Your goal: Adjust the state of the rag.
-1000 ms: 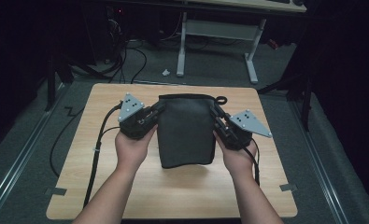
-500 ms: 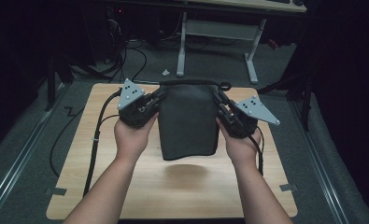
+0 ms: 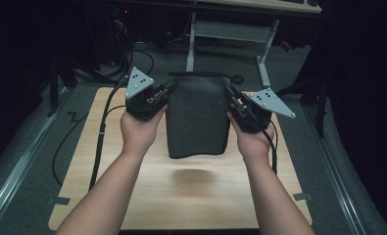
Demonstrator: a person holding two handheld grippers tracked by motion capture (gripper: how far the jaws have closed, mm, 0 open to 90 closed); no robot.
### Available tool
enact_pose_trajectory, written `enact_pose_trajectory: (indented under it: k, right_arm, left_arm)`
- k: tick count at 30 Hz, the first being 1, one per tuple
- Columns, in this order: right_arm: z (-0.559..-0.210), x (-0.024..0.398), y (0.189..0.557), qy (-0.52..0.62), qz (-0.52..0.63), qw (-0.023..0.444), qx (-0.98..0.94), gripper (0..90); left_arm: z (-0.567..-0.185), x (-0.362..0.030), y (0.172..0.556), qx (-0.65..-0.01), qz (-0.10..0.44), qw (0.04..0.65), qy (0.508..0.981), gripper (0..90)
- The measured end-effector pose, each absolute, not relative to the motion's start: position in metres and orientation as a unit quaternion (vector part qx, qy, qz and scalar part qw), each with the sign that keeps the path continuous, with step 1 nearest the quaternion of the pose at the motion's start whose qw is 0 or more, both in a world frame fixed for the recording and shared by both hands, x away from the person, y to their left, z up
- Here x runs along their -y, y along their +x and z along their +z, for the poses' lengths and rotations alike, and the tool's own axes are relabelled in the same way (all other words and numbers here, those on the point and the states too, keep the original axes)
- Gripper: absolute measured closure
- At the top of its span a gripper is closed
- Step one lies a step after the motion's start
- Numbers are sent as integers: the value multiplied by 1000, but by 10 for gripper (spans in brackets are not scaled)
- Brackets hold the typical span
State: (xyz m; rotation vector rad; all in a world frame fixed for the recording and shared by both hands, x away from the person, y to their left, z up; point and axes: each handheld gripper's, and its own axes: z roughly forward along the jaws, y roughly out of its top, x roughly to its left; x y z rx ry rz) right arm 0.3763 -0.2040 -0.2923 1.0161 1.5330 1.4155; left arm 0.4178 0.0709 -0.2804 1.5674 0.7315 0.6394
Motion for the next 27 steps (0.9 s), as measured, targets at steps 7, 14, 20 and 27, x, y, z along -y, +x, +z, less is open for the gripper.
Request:
enact_pose_trajectory:
  k: [7, 14, 20, 27]
  right_arm:
    - [-285, 206, 394, 407, 558, 396, -606, 811]
    - [-276, 207, 404, 402, 561, 398, -604, 810]
    - [-277, 210, 428, 398, 564, 397, -604, 810]
    - [-285, 214, 459, 406, 550, 395, -614, 810]
  left_arm:
    - [-271, -68, 433, -322, 274, 607, 673, 852]
    - [-263, -67, 446, -323, 278, 609, 669, 852]
    - [-266, -64, 468, -328, 285, 608, 665, 851]
    - [-282, -60, 497, -331, 289, 598, 671, 851]
